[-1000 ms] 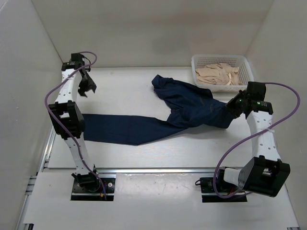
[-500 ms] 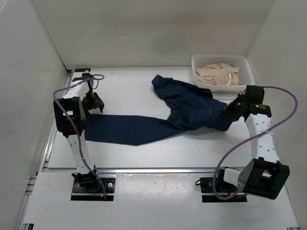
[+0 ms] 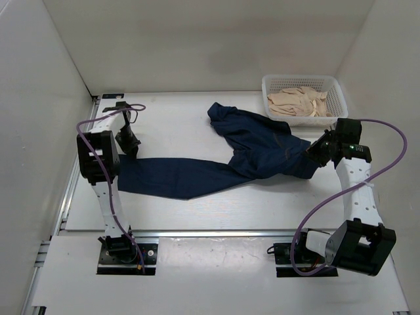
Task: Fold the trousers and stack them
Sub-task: Flatten the trousers out
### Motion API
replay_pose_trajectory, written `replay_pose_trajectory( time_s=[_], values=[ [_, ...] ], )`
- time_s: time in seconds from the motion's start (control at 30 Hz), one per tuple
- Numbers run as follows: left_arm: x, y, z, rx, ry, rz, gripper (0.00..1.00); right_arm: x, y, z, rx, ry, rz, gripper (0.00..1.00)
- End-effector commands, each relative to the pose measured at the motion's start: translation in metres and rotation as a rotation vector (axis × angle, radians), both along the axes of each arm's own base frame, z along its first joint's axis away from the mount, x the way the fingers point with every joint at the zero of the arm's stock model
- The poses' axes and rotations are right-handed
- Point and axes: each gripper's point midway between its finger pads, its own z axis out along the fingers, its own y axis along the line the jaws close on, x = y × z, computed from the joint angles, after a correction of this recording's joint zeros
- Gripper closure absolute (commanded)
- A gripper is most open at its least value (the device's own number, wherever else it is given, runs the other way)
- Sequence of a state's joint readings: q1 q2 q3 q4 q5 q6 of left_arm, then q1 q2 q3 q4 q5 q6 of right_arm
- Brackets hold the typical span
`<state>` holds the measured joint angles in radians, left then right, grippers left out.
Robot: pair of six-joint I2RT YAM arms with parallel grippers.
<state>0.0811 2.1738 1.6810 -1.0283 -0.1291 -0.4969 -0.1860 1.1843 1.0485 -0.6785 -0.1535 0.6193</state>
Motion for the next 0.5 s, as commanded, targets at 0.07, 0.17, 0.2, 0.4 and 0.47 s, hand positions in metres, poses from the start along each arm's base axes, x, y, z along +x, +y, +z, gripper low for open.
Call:
replay_pose_trajectory(
  time_s=[0.07, 0.17, 0.2, 0.4, 0.47],
  values=[
    [0.002, 0.002, 0.031, 0.030, -0.082, -0.013, 0.90, 0.002, 0.000, 0.009, -0.011, -0.045, 0.016, 1.00],
    [0.010, 0.004, 0.054, 0.045, -0.131, -0.011, 0.90, 0.004, 0.000, 0.013, -0.013, -0.056, 0.016, 1.00],
    [0.014, 0.006, 0.060, 0.055, -0.143, -0.009, 0.90, 0.005, -0.002, 0.010, -0.018, -0.045, 0.010, 1.00],
    [0.074, 0.002, 0.129, 0.023, -0.294, -0.026, 0.90, 0.041, -0.016, 0.037, -0.051, -0.073, -0.026, 1.00],
    [0.106, 0.002, 0.180, 0.023, -0.439, -0.030, 0.90, 0.061, -0.020, 0.078, -0.064, -0.146, -0.028, 1.00]
  ],
)
